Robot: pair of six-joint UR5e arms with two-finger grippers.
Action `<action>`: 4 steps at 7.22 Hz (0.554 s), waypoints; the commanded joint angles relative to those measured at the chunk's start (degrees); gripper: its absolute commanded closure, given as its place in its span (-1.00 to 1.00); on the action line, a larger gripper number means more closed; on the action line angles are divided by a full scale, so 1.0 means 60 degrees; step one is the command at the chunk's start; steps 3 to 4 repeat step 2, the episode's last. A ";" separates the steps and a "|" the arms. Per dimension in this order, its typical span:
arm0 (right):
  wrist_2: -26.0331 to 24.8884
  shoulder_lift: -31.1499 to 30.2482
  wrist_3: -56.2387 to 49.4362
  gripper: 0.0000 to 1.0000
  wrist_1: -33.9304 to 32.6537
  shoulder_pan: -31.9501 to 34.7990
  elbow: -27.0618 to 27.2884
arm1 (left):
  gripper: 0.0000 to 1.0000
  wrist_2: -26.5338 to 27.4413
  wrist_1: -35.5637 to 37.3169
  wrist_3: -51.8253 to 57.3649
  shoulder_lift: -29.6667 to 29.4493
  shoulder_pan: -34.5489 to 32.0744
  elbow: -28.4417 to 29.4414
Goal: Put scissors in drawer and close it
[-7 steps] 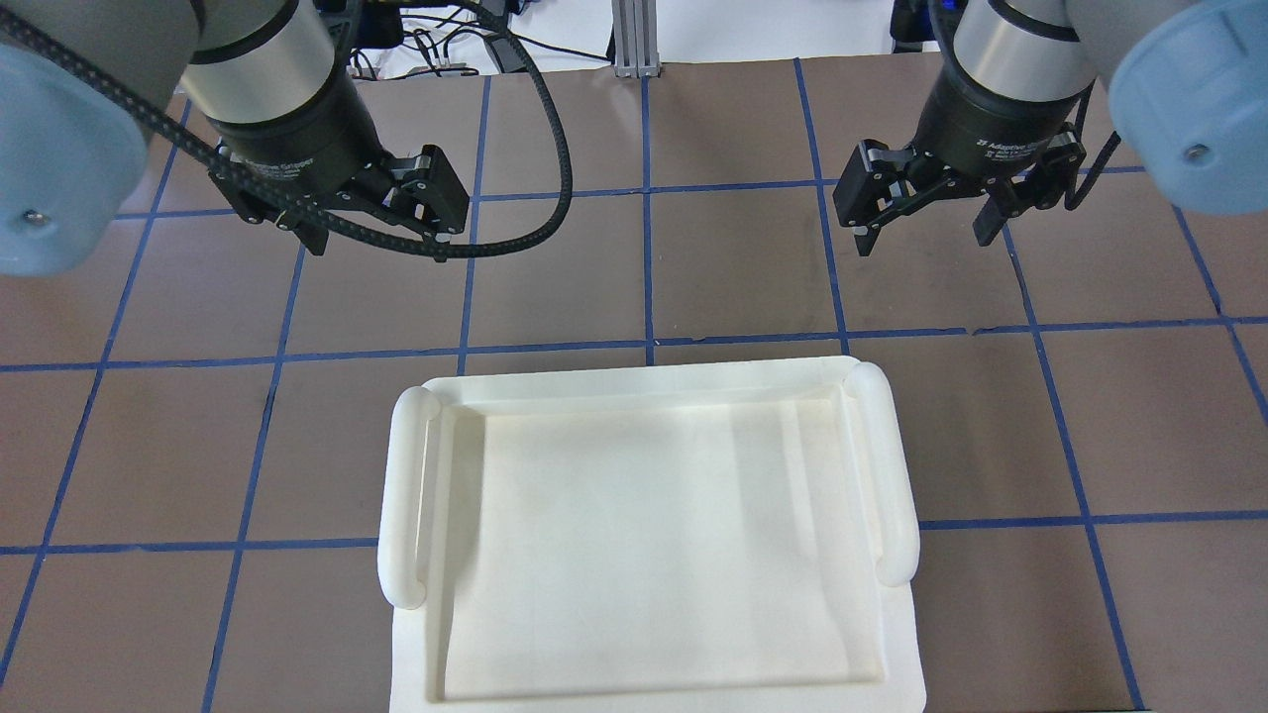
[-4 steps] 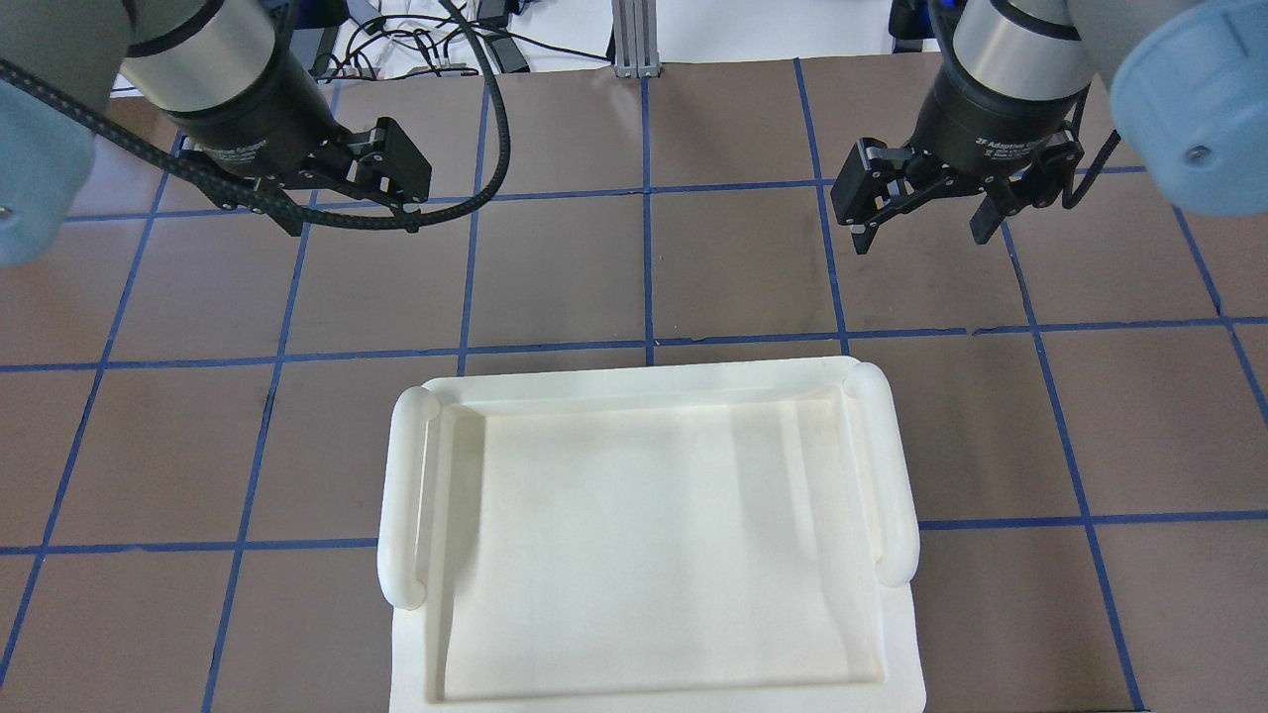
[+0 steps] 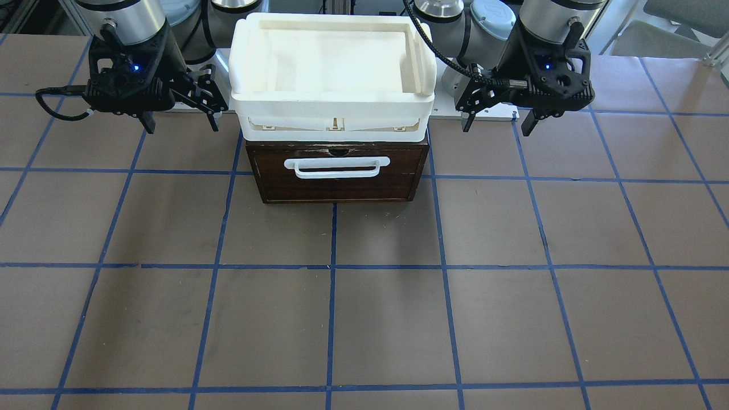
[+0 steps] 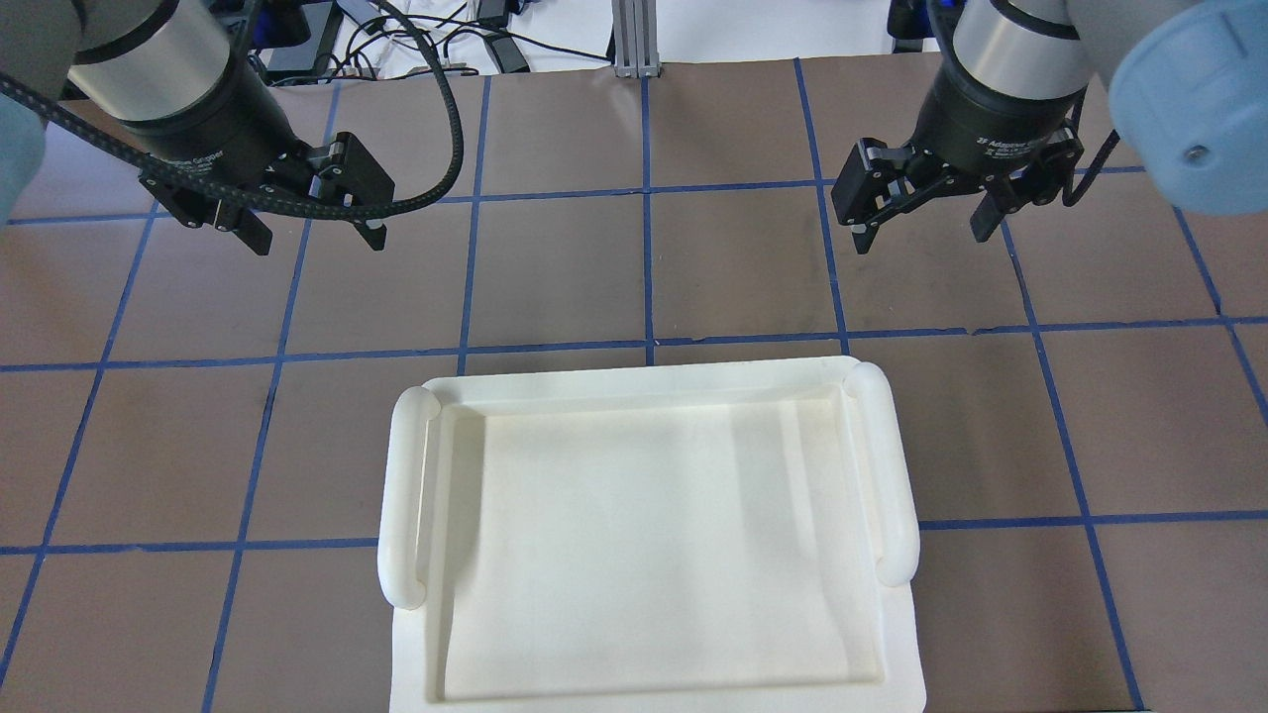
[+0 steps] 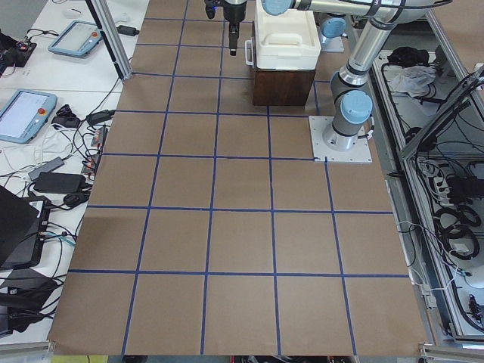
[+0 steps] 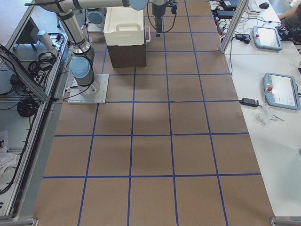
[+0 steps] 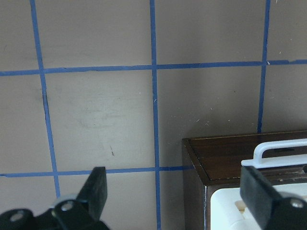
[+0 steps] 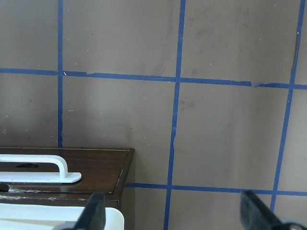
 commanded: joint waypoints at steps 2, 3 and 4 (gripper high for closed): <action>0.0019 0.0000 -0.0003 -1.00 -0.0008 0.0000 0.0000 | -1.00 -0.0061 -0.0021 -0.0008 0.0003 -0.0032 0.0003; 0.0019 0.0000 -0.0003 -1.00 -0.0008 0.0000 0.0000 | -1.00 -0.0061 -0.0021 -0.0008 0.0003 -0.0032 0.0003; 0.0019 0.0000 -0.0003 -1.00 -0.0008 0.0000 0.0000 | -1.00 -0.0061 -0.0021 -0.0008 0.0003 -0.0032 0.0003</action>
